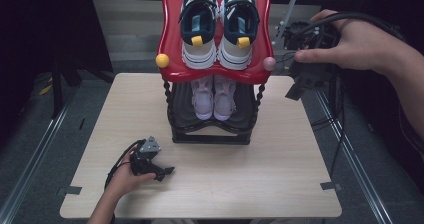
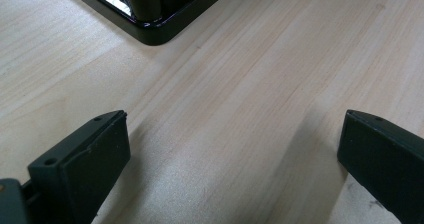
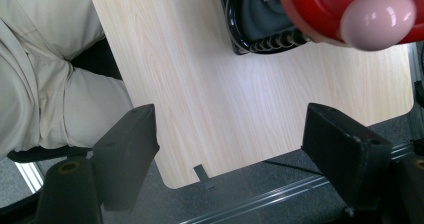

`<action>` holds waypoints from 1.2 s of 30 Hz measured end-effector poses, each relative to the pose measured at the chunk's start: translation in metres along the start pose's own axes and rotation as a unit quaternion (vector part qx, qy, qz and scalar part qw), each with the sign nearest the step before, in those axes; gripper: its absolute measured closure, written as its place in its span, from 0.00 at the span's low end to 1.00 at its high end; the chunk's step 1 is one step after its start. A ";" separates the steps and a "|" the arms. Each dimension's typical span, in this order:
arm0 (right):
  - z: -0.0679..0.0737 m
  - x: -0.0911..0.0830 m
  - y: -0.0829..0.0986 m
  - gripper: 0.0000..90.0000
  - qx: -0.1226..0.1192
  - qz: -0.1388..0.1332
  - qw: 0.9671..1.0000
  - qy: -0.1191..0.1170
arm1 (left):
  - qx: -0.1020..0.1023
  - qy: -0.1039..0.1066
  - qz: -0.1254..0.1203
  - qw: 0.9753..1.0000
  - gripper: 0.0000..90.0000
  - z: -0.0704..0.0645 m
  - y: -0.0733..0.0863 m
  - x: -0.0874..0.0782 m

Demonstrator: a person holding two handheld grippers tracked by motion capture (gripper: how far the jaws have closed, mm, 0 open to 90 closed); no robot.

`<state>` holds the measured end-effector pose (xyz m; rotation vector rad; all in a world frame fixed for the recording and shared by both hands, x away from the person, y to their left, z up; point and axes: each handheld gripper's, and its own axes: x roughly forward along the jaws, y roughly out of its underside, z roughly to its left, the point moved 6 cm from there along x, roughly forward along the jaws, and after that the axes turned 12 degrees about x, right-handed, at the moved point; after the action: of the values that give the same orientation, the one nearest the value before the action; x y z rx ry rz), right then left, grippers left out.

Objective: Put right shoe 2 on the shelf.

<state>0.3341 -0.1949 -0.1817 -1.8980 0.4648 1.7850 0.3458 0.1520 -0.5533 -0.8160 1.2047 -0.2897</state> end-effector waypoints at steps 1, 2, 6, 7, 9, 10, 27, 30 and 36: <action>0.000 0.001 0.001 0.24 0.000 0.000 1.000 0.000 | 0.000 0.000 0.000 1.000 0.00 0.000 0.000 0.000; 0.000 0.003 0.002 0.24 0.002 -0.002 1.000 0.000 | 0.000 0.000 0.000 1.000 0.00 0.000 0.000 0.000; 0.001 0.010 0.004 0.24 0.002 -0.001 1.000 -0.004 | 0.000 0.000 0.000 1.000 0.00 0.000 0.000 0.000; 0.001 0.012 0.005 0.24 0.002 -0.001 1.000 -0.006 | 0.000 0.000 0.000 1.000 0.00 0.000 0.000 0.000; 0.001 0.016 0.006 0.24 0.001 0.001 1.000 -0.004 | 0.001 0.000 0.000 1.000 0.00 0.000 0.000 0.000; 0.001 0.017 0.006 0.24 -0.001 0.002 1.000 -0.006 | 0.001 0.000 0.000 1.000 0.00 0.000 0.000 0.000; 0.001 0.044 0.015 0.24 -0.005 0.015 1.000 -0.013 | -0.001 0.000 -0.001 1.000 0.00 0.000 0.000 0.000; 0.001 0.049 0.018 0.24 -0.005 0.018 1.000 -0.012 | -0.001 0.000 -0.001 1.000 0.00 0.000 0.000 0.000; 0.001 0.057 0.023 0.24 -0.004 0.020 1.000 -0.015 | -0.001 0.000 -0.001 1.000 0.00 0.000 0.000 0.000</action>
<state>0.3252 -0.2079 -0.2413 -1.8787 0.4885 1.8407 0.3458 0.1519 -0.5533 -0.8180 1.2053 -0.2899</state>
